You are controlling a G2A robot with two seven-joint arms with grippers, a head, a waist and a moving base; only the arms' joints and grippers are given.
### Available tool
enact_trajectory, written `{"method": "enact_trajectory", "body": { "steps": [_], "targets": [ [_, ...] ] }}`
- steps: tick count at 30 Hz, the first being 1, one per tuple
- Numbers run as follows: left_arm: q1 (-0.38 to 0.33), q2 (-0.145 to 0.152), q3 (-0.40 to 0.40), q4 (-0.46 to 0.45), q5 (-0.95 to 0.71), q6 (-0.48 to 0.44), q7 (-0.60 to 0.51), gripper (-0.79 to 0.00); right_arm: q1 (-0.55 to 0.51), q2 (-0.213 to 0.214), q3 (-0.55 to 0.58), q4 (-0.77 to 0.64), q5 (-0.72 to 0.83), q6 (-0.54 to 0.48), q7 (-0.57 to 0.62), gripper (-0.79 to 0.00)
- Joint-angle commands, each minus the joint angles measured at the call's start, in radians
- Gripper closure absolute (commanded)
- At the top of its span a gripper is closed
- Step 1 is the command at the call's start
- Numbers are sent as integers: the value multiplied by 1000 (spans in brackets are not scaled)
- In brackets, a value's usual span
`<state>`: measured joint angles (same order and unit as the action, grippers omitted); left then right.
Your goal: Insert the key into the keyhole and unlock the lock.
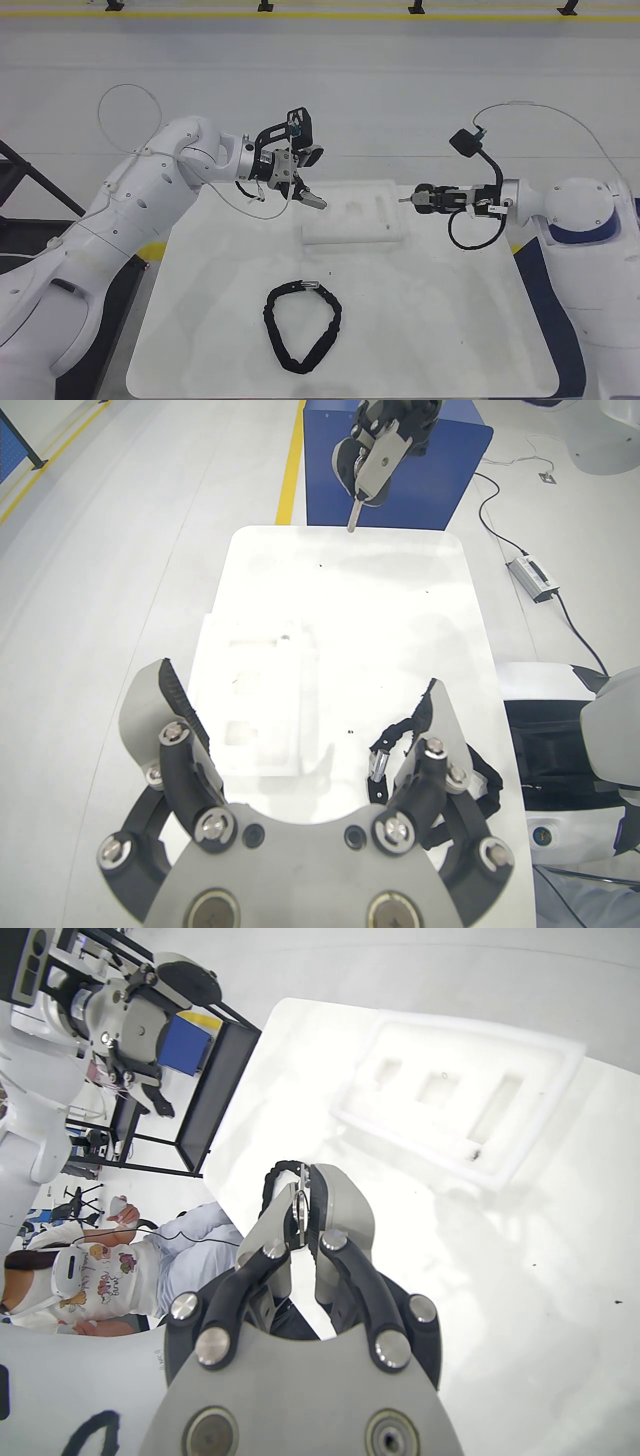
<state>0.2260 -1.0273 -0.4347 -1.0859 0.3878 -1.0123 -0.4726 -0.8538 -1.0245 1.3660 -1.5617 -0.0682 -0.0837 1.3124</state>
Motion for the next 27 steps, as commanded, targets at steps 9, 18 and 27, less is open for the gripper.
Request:
{"method": "enact_trajectory", "body": {
  "steps": [9,18,27],
  "targets": [
    [0,0,0,0,0,0,0,-785,-38,7,52,24,130,-63,-79,0],
    [0,0,0,0,0,0,0,-785,-38,7,52,24,130,-63,-79,0],
    [90,29,-24,21,-35,51,-80,-785,-38,7,52,24,130,-63,-79,0]
  ]
}}
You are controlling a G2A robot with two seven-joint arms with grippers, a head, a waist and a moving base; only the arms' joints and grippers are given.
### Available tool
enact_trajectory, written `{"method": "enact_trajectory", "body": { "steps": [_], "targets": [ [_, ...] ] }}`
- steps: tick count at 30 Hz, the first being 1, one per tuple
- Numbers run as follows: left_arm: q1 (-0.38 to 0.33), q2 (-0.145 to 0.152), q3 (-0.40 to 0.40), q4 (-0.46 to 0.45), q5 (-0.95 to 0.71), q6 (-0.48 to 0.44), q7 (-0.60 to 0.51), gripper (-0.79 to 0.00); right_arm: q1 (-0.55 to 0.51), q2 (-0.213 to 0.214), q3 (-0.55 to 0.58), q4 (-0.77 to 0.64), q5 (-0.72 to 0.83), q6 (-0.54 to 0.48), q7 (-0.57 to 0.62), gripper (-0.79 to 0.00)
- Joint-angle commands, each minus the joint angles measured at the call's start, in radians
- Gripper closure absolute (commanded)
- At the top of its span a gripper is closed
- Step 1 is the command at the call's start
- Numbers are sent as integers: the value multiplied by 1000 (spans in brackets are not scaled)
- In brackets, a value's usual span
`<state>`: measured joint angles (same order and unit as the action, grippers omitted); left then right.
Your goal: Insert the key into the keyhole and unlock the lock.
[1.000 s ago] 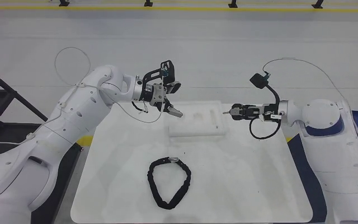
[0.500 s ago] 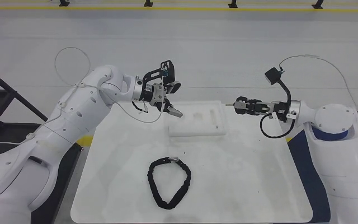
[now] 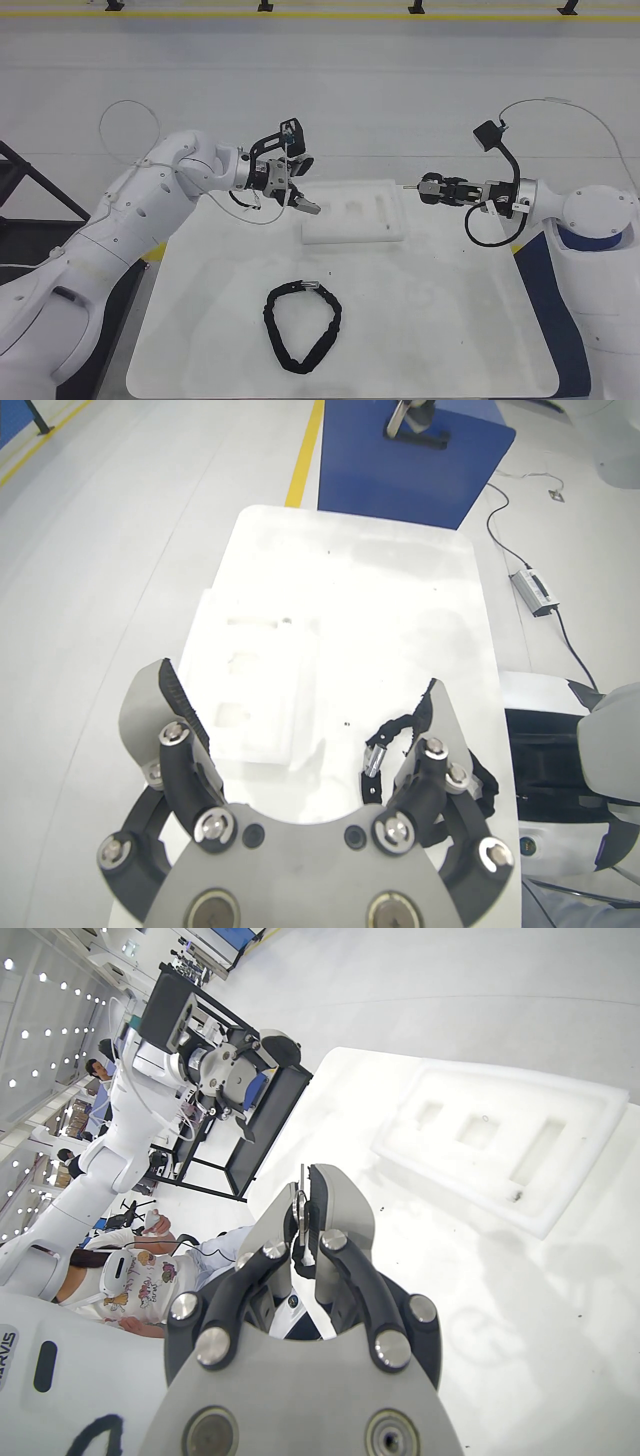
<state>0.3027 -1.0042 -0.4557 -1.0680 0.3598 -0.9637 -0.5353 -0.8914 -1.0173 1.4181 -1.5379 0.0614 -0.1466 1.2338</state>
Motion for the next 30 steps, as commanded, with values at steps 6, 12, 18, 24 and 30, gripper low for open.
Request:
{"method": "enact_trajectory", "body": {
  "steps": [6,12,18,24,30],
  "targets": [
    [91,48,-8,-37,-56,43,-179,-785,0,0,0,0,0,0,0,0],
    [186,99,-40,-127,-68,68,-246,-785,0,0,0,0,0,0,0,0],
    [274,143,-77,-211,-7,27,-251,-785,0,0,0,0,0,0,0,0],
    [345,169,-104,-236,59,-37,-207,-785,0,0,0,0,0,0,0,0],
    [403,173,-131,-264,231,-48,-50,-785,0,0,0,0,0,0,0,0]
  ]
}}
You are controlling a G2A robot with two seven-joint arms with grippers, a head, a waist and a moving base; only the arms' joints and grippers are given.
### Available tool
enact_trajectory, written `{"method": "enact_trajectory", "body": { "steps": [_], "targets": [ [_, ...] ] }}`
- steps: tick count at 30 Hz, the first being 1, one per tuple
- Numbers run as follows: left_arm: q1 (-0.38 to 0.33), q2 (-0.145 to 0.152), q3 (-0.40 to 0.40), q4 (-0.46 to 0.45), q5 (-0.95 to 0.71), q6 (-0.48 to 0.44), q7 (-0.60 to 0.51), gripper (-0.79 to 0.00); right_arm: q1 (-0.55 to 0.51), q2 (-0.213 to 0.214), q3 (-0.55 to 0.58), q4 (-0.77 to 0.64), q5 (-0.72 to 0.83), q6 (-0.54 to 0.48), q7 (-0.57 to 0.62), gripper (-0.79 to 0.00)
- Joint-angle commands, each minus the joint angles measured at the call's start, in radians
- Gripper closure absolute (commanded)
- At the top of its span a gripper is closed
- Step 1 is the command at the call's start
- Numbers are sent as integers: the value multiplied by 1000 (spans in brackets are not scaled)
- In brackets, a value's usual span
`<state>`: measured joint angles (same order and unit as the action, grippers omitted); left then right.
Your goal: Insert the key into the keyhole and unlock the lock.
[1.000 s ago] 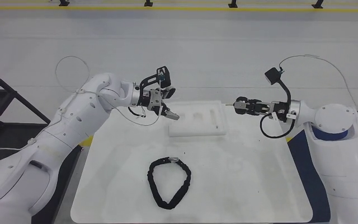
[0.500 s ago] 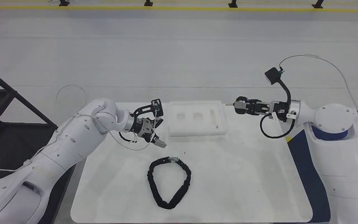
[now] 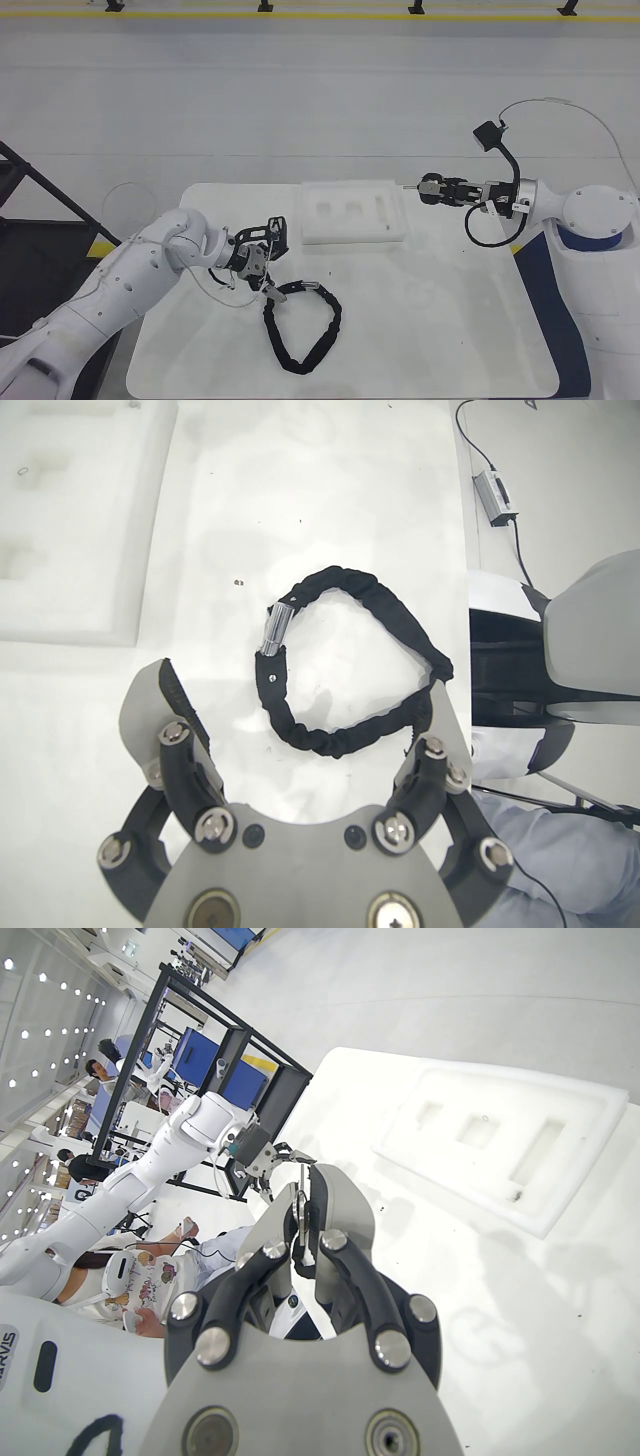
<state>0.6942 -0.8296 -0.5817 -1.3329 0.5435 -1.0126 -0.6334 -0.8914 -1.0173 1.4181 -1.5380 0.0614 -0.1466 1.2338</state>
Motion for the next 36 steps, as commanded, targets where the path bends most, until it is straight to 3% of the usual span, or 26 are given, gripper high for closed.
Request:
{"method": "enact_trajectory", "body": {
  "steps": [1,10,21,36],
  "targets": [
    [20,-4,-10,3,89,5,87,-785,0,0,0,0,0,0,0,0],
    [33,-61,19,47,404,38,373,-785,0,0,0,0,0,0,0,0],
    [-66,-156,199,216,584,0,590,-785,0,0,0,0,0,0,0,0],
    [-77,-162,221,231,584,0,613,-785,0,0,0,0,0,0,0,0]
  ]
}}
